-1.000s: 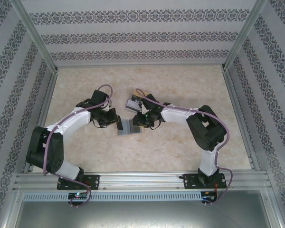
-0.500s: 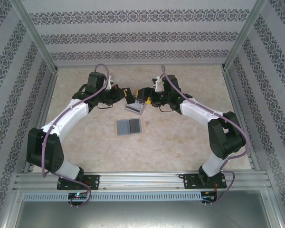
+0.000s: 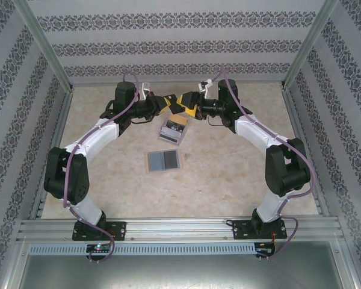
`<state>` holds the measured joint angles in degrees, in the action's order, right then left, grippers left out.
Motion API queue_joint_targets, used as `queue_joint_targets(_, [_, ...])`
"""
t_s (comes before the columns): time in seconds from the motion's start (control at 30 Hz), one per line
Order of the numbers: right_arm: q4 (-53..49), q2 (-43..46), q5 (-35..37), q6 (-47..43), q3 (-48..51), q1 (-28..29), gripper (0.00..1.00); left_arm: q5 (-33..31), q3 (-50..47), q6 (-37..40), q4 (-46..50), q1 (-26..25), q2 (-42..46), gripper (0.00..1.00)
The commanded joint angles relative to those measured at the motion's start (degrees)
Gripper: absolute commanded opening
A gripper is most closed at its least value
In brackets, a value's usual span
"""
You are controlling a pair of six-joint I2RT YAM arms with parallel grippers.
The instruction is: Take the credit cards out of the card holder
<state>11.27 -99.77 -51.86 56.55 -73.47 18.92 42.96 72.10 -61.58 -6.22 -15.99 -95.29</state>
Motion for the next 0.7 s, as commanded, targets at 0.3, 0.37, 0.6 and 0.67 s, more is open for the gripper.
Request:
queue_joint_targets(0.3, [3.14, 1.26, -2.91, 4.04, 0.06, 0.51, 0.54, 1.58, -1.52, -3.61, -4.86, 0.42, 3.06, 0.05])
queue_joint_targets(0.37, [4.72, 2.21, -2.55, 4.94, 0.99, 0.3, 0.49, 1.97, -1.69, -3.24, -4.51, 0.48, 3.44, 0.05])
queue_joint_targets(0.6, [5.61, 2.92, -3.42, 7.17, 0.53, 0.48, 0.21, 3.07, -3.59, -3.71, -5.66, 0.85, 5.43, 0.06])
queue_joint_targets(0.67, [6.1, 3.13, -4.36, 7.25, 0.67, 0.64, 0.17, 3.15, -3.82, -3.7, -5.65, 0.82, 5.81, 0.08])
